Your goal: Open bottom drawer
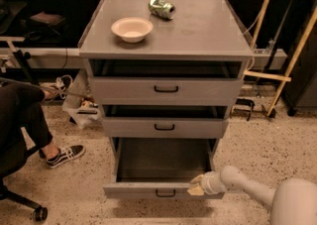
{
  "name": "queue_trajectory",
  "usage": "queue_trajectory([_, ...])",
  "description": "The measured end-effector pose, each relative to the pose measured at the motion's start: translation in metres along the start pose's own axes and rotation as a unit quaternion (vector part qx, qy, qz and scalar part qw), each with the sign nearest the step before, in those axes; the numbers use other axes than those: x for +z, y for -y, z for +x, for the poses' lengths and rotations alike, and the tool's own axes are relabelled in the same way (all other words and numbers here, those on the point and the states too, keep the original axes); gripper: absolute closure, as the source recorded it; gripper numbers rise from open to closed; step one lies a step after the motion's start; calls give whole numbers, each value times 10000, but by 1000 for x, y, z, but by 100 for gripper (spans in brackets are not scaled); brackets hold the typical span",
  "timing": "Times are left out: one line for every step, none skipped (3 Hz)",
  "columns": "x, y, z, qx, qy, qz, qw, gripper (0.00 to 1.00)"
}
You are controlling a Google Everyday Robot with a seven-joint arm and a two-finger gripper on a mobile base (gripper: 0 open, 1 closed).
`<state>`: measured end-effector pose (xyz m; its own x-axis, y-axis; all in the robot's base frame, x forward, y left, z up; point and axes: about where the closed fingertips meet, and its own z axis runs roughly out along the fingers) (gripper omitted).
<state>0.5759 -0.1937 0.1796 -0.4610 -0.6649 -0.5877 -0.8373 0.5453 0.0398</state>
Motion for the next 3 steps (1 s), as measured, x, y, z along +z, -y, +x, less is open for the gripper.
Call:
queue_trajectory([-2, -1, -2, 0, 0, 0, 10000, 100])
queue_trajectory([-4, -10, 6, 84, -6, 5, 10000, 100])
queue_trajectory([-5, -11, 5, 85, -6, 5, 10000, 100])
